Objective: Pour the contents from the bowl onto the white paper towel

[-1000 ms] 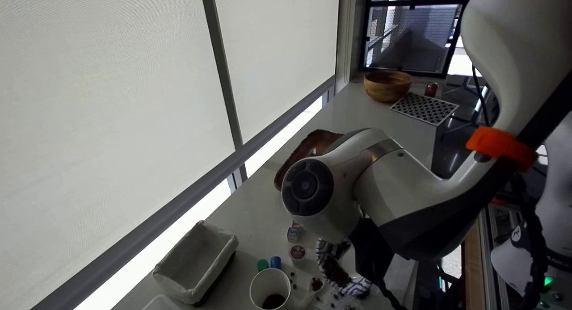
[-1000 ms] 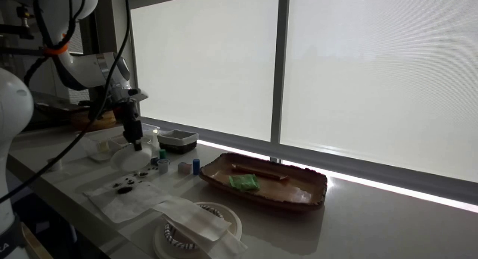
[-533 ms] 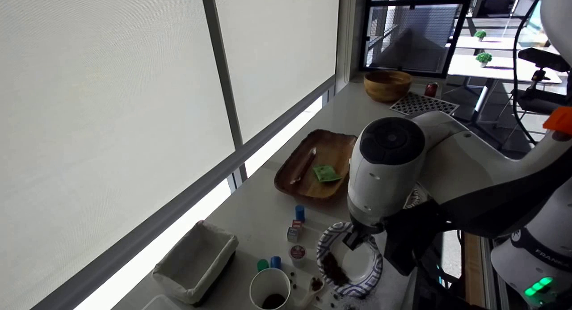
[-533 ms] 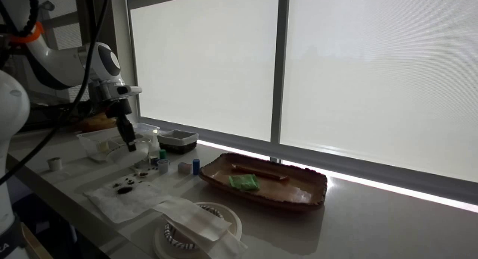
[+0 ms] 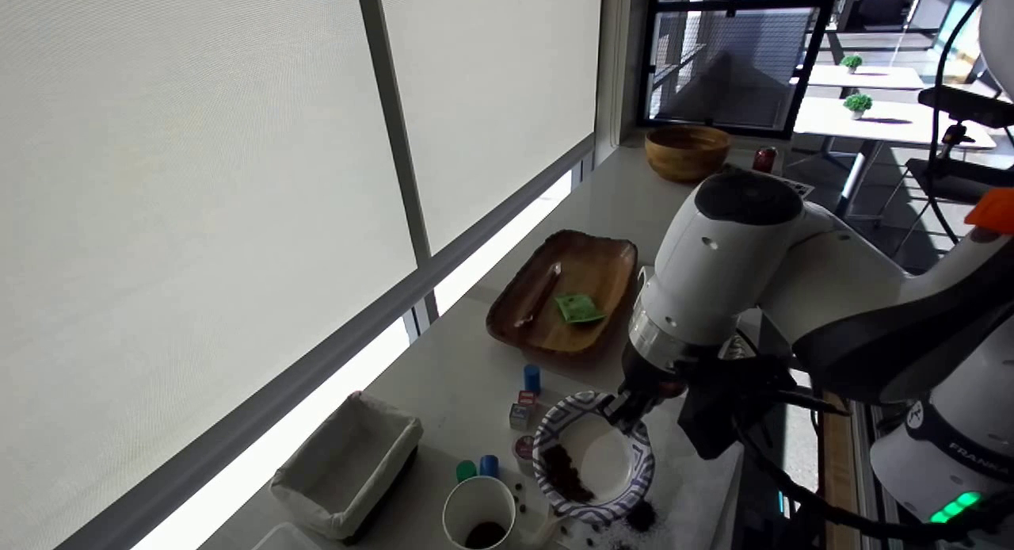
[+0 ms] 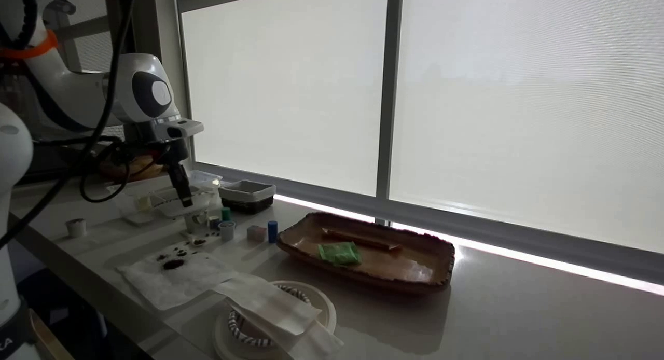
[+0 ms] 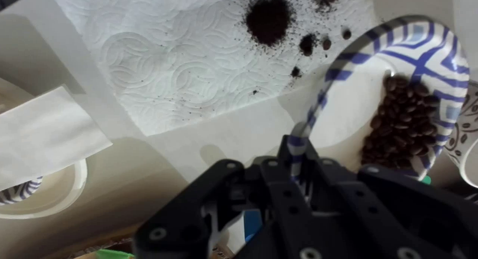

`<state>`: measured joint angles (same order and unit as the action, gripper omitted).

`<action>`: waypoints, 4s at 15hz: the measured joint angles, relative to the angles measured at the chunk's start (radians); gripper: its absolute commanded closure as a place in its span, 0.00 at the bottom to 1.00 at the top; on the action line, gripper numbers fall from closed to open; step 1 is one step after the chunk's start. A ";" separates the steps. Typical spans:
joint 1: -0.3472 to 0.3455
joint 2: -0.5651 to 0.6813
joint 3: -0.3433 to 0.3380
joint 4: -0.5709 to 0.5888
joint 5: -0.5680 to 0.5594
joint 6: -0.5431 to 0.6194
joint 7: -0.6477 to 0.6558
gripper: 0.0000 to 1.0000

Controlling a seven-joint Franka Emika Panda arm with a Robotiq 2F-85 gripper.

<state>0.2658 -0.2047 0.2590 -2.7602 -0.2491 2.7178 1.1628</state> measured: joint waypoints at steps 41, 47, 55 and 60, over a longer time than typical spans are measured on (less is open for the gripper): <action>-0.165 0.572 -0.178 0.517 0.377 0.238 -0.356 0.99; -0.124 0.716 -0.214 0.665 0.441 0.237 -0.352 0.99; -0.103 0.840 -0.250 0.785 0.465 0.216 -0.348 0.62; -0.049 0.847 -0.321 0.809 0.464 0.140 -0.315 0.23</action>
<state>0.2164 0.6425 -0.0615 -1.9509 0.2151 2.8577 0.8480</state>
